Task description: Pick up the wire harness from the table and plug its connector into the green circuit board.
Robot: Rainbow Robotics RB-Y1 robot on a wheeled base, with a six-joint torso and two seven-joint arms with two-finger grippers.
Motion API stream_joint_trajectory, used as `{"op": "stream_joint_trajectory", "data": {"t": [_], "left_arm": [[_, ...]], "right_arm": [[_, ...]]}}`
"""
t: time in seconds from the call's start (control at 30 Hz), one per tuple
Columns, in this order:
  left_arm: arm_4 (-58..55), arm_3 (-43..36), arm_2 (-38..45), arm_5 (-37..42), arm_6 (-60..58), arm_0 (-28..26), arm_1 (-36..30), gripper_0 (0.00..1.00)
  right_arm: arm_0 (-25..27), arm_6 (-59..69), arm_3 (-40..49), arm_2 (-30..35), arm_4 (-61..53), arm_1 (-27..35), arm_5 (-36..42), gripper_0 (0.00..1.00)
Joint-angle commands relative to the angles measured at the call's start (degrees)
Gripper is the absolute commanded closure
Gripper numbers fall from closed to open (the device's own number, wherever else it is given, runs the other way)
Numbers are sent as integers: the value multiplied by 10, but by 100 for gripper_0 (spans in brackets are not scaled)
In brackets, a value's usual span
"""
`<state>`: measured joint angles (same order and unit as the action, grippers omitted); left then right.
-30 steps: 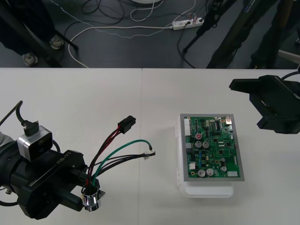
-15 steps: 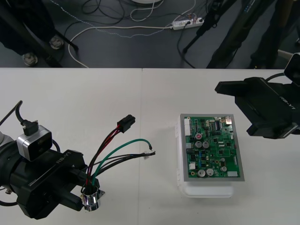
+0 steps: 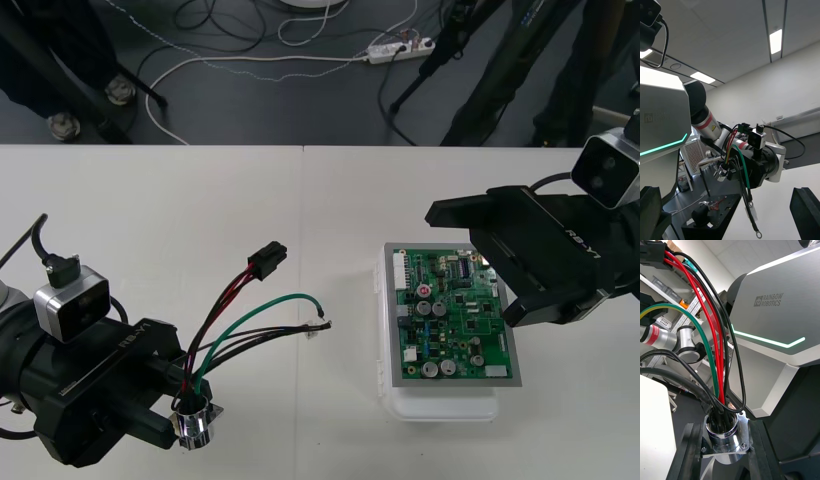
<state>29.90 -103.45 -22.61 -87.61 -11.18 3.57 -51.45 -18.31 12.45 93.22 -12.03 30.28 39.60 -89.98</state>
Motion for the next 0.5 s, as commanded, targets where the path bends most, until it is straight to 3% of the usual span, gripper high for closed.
{"op": "stream_joint_trajectory", "data": {"t": [0.03,0.5], "left_arm": [[-12,-18,-10,-24,-31,16,-16,100],[-17,-20,-10,-24,-33,17,-16,100]], "right_arm": [[-18,25,24,-7,11,-19,0,0],[-30,53,48,-7,52,-33,8,0]]}}
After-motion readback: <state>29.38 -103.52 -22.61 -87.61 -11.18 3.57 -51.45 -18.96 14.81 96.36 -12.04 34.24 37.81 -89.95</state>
